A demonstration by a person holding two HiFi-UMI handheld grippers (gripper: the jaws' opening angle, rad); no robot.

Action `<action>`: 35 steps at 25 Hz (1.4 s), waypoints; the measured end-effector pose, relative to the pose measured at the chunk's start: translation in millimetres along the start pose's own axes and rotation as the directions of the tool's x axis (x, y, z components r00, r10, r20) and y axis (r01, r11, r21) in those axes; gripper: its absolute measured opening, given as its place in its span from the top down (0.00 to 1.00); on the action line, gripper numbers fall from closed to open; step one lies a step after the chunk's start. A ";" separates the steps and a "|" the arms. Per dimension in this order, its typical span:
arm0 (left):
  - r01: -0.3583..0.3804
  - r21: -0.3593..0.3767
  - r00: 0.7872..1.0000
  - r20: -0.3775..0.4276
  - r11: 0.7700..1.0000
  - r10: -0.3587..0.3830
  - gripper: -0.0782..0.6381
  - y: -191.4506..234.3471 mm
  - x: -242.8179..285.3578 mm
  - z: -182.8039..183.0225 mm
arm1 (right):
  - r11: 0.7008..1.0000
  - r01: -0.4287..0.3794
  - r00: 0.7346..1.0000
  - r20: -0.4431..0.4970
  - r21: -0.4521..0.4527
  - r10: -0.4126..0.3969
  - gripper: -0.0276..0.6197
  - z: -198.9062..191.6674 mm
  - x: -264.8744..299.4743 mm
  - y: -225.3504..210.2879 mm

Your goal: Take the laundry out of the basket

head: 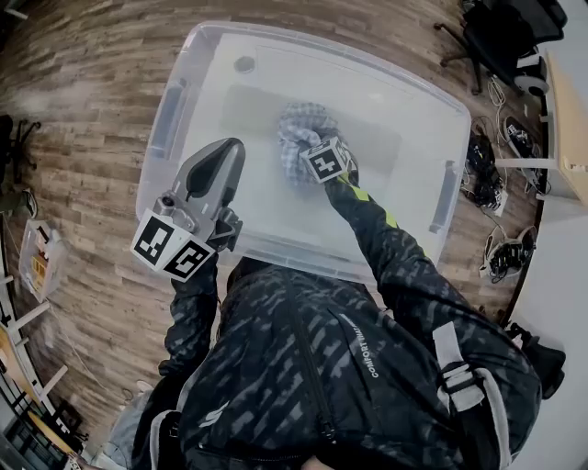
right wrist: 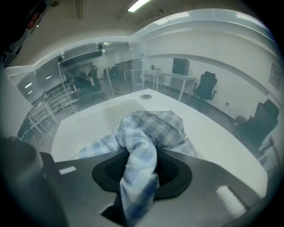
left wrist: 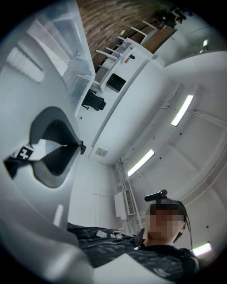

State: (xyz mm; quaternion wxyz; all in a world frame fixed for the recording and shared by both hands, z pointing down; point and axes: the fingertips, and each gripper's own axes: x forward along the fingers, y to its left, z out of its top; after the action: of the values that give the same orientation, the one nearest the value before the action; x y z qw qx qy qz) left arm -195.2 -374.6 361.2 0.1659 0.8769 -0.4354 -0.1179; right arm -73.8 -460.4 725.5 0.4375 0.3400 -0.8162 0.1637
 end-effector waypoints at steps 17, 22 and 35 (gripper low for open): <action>0.007 0.053 0.997 0.077 0.999 -0.011 0.88 -36.8 -25.2 22.4 | 0.991 -0.035 0.970 0.242 0.133 0.001 0.79 58.6 -86.4 -22.5; 0.020 0.056 0.997 0.074 0.998 -0.024 0.88 -46.6 -25.3 21.1 | 0.990 -0.048 0.943 0.333 0.131 0.002 0.79 80.8 -126.1 -23.5; 0.050 0.072 0.996 0.068 0.996 -0.055 0.88 -60.9 -27.1 23.4 | 0.976 -0.147 0.794 0.607 0.158 0.021 0.79 139.0 -253.3 -11.8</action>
State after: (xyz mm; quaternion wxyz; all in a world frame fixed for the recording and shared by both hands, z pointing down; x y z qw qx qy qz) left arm -175.3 -322.8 317.4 0.1167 0.8887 -0.4215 -0.1376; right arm -51.5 -443.1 437.7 0.1118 0.3791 -0.9068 0.1466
